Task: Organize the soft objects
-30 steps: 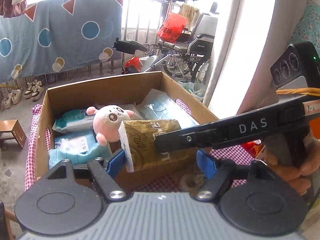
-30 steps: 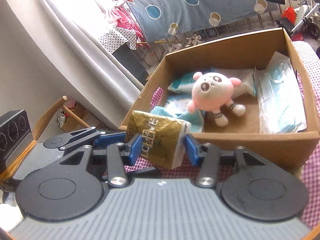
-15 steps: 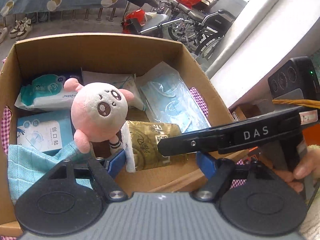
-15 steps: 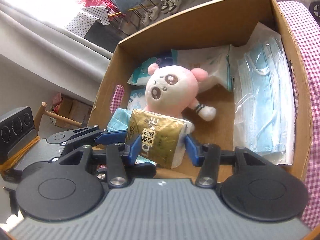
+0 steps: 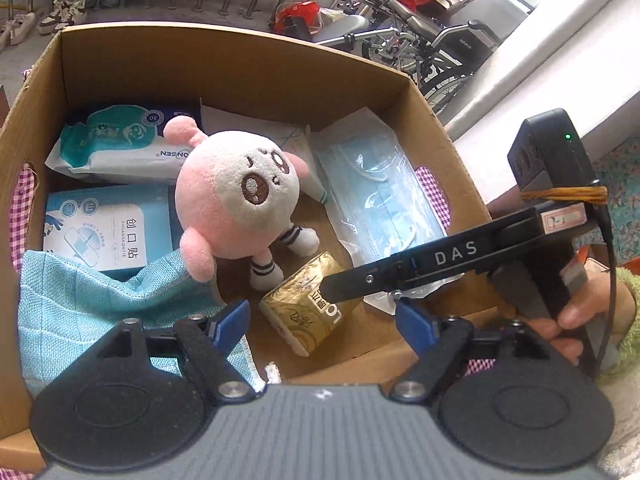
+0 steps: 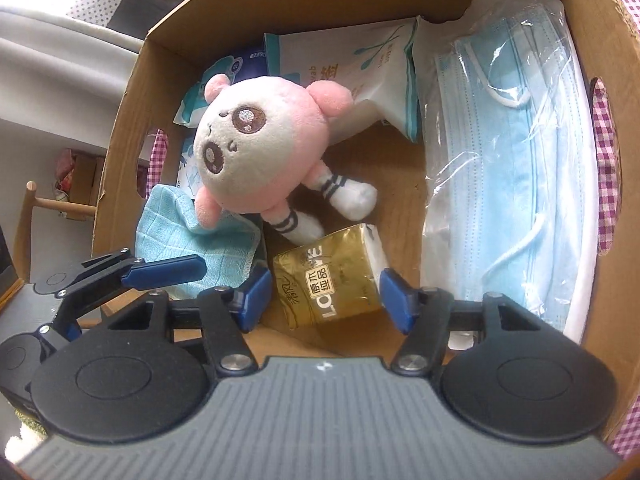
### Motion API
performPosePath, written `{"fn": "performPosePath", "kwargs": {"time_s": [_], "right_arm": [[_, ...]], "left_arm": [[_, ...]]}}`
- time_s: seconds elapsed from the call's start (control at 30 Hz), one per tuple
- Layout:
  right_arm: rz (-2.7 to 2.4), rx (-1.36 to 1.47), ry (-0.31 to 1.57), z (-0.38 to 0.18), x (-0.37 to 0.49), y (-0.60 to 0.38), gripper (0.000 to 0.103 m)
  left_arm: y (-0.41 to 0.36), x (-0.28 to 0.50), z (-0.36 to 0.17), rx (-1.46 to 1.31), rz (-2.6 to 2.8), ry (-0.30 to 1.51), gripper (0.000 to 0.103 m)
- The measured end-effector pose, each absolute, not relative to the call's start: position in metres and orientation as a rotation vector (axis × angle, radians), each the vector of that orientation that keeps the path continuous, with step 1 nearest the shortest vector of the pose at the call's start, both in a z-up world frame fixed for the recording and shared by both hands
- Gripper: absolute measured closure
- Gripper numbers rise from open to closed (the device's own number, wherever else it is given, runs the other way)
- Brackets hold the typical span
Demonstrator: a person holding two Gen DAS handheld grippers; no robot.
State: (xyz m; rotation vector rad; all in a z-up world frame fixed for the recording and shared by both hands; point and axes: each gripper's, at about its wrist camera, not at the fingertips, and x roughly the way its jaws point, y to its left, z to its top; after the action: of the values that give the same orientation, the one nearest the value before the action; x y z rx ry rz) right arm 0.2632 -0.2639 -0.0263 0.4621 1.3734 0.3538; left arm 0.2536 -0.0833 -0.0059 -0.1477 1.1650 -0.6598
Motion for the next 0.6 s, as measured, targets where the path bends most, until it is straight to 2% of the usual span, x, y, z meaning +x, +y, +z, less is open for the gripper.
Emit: {"fn": "performPosePath", "kwargs": {"time_s": [0.33,0.6], "right_arm": [[0.351,0.376,1.447,-0.036,0.272,-0.233,0.037],[0.351,0.363,1.410,-0.027,0.262,-0.219,0.036]], "left_arm": [[-0.038,0.197,0.035,-0.174,-0.640,0.965,0.020],[-0.010,0.155,0.040,-0.238,-0.620,0.899,0.018]]}}
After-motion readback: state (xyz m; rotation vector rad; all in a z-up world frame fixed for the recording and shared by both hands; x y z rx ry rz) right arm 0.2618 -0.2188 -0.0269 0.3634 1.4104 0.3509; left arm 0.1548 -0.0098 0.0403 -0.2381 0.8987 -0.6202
